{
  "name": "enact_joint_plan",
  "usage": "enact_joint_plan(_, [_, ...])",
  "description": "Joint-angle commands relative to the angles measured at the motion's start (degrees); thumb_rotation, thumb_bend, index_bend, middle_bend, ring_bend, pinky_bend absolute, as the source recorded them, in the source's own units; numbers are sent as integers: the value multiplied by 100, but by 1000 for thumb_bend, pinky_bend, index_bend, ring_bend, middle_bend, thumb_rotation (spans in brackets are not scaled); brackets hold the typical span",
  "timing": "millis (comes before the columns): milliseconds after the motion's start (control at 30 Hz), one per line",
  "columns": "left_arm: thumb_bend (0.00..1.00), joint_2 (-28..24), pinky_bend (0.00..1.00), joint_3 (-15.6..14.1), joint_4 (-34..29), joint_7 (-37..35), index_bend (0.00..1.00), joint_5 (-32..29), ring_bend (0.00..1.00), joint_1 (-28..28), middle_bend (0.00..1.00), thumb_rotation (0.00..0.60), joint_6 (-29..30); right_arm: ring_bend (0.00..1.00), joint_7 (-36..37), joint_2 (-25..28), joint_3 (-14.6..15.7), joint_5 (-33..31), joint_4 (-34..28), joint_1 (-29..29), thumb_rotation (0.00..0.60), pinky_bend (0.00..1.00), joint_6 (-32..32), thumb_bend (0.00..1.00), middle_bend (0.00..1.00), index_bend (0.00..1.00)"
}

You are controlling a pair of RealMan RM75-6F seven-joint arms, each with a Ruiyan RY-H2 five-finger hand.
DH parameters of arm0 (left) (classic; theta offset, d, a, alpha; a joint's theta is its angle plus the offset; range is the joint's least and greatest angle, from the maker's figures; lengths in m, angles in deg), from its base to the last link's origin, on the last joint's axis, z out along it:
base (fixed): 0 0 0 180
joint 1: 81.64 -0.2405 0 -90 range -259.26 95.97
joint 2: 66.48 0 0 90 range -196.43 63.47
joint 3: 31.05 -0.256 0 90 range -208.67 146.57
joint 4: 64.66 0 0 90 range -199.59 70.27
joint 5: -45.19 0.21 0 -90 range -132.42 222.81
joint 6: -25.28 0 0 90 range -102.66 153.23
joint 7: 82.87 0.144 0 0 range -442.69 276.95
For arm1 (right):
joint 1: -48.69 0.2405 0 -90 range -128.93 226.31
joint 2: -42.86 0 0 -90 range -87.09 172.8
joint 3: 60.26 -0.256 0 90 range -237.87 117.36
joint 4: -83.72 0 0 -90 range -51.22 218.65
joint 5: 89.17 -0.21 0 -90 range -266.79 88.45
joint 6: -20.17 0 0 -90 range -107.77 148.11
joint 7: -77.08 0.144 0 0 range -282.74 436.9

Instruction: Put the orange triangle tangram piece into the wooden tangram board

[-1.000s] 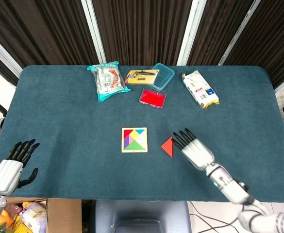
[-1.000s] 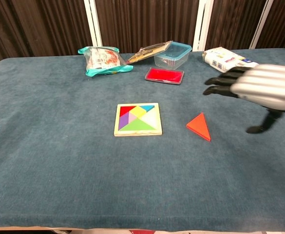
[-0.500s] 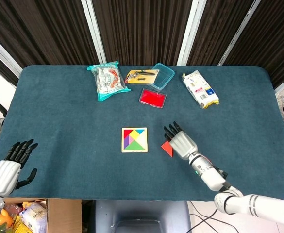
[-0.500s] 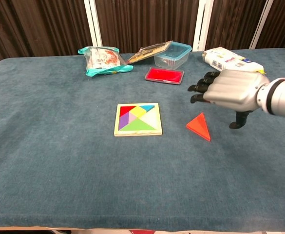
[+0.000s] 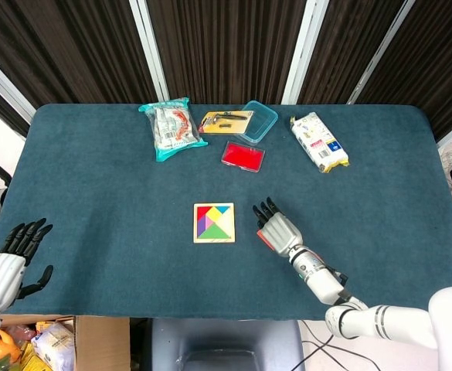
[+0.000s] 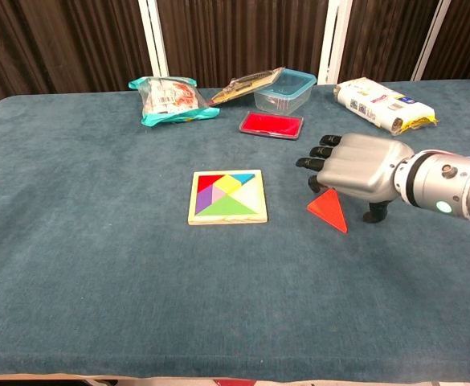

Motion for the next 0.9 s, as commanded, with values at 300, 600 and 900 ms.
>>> enact_joint_plan(300, [474, 2, 48, -10, -3, 8, 0, 27, 0, 2, 0, 600, 11, 0, -21, -88, 212, -128, 11, 189, 600, 0, -304, 362, 0, 431])
enact_joint_plan(600, [480, -5, 48, -10, 2, 10, 0, 15, 0, -19, 0, 600, 38, 0, -30, -164, 337, -270, 0, 330, 600, 0, -388, 365, 0, 489])
enact_joint_plan(900, [481, -13, 48, -9, 10, -37, 0, 44, 0, -35, 0, 600, 93, 0, -28, -233, 484, -331, 15, 375, 600, 0, -535, 367, 0, 541])
